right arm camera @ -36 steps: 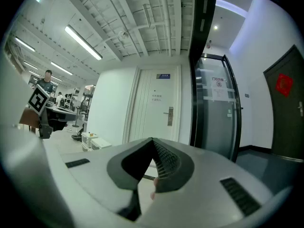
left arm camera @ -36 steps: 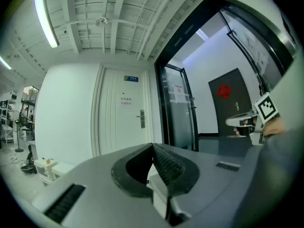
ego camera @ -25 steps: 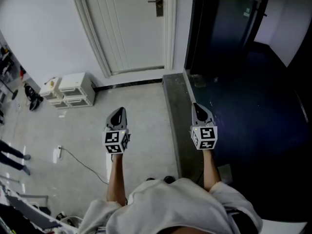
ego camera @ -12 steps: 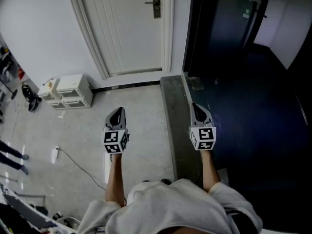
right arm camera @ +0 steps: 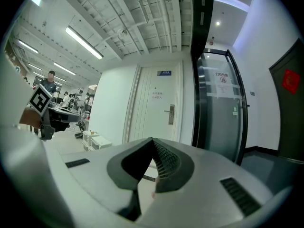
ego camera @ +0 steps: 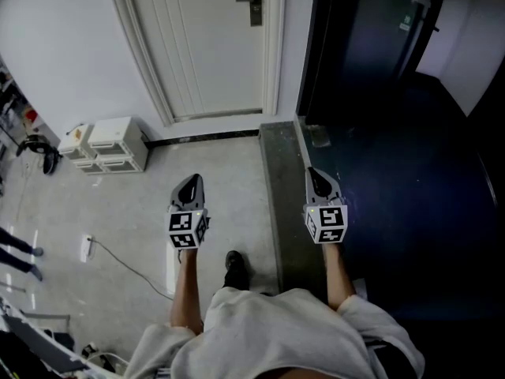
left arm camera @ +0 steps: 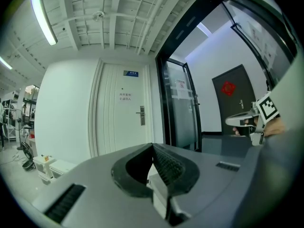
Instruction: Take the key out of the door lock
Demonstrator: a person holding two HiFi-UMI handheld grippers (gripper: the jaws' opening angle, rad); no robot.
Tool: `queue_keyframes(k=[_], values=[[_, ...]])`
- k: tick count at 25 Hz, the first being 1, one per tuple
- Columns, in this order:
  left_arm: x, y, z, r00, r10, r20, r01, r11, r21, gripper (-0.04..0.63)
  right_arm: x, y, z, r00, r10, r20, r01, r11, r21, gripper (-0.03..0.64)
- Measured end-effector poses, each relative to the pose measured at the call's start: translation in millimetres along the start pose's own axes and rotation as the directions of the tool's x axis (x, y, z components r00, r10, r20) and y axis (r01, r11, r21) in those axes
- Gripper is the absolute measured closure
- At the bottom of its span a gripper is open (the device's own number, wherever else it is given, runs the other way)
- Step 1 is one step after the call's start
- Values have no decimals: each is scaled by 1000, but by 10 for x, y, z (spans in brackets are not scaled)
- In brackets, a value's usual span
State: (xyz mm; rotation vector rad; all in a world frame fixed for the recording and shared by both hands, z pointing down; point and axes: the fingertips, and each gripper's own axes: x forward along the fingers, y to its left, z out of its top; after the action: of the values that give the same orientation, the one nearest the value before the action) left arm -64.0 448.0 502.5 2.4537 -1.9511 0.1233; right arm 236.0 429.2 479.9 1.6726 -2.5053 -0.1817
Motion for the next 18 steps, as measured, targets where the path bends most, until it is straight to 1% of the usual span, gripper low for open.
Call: queue_keyframes(k=[5, 8, 12, 18], values=[[409, 147, -105, 1000, -4, -8, 4, 1000, -6, 577, 402, -74, -126, 1000, -3, -13, 3, 1000, 4, 594], [768, 304, -134, 1000, -15, -13, 15, 1000, -1, 577, 782, -104, -156, 1000, -5, -16, 5, 1000, 4, 594], [1422, 643, -103, 999, -30, -11, 30, 1000, 2, 577, 1505, -158, -134, 1000, -8, -15, 8, 1000, 4, 594], [2496, 1220, 54, 999, -49, -17, 49, 999, -2, 577, 2705, -292, 60, 1000, -15, -17, 15, 1000, 0, 594]])
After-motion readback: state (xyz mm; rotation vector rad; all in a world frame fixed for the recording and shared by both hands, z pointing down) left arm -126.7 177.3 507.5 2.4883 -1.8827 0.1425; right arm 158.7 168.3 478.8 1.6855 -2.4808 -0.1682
